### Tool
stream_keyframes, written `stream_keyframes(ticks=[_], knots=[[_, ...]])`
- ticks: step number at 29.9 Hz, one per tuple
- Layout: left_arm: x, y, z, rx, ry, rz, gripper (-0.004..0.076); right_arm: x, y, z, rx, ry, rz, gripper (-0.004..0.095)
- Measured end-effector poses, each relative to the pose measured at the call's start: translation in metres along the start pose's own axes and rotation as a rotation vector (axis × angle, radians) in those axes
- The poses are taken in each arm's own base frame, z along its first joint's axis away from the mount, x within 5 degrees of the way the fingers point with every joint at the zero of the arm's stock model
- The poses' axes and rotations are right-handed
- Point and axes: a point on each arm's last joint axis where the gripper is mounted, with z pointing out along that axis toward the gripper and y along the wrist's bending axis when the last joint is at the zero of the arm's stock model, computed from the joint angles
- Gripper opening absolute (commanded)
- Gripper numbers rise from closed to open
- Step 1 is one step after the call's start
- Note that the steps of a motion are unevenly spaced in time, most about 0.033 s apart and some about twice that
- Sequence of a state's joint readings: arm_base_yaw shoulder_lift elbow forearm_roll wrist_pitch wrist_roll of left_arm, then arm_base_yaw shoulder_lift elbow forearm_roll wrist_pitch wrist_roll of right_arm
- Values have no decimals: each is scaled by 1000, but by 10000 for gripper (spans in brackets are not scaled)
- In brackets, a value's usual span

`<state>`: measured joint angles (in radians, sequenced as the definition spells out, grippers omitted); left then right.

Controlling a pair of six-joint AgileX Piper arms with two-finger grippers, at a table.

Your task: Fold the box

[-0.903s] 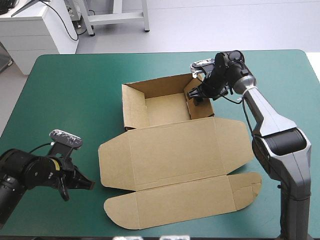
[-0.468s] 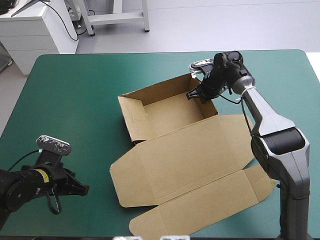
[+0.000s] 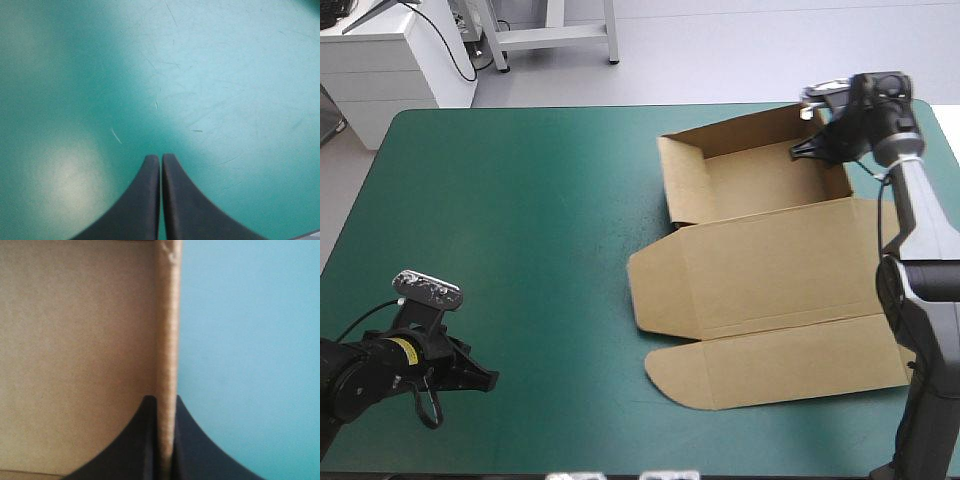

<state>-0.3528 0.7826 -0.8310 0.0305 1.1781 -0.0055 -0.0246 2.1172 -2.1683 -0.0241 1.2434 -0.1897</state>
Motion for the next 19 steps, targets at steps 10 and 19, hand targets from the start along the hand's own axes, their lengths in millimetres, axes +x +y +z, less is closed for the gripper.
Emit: stream_keyframes(ticks=[10, 19], knots=[[-5, 0, 0, -2, -52, 1, -8, 60, -158, -10, 165, 43, 310, -21], [-7, 0, 0, -2, -75, 1, -8, 85, -196, -18, 173, 40, 383, 8]])
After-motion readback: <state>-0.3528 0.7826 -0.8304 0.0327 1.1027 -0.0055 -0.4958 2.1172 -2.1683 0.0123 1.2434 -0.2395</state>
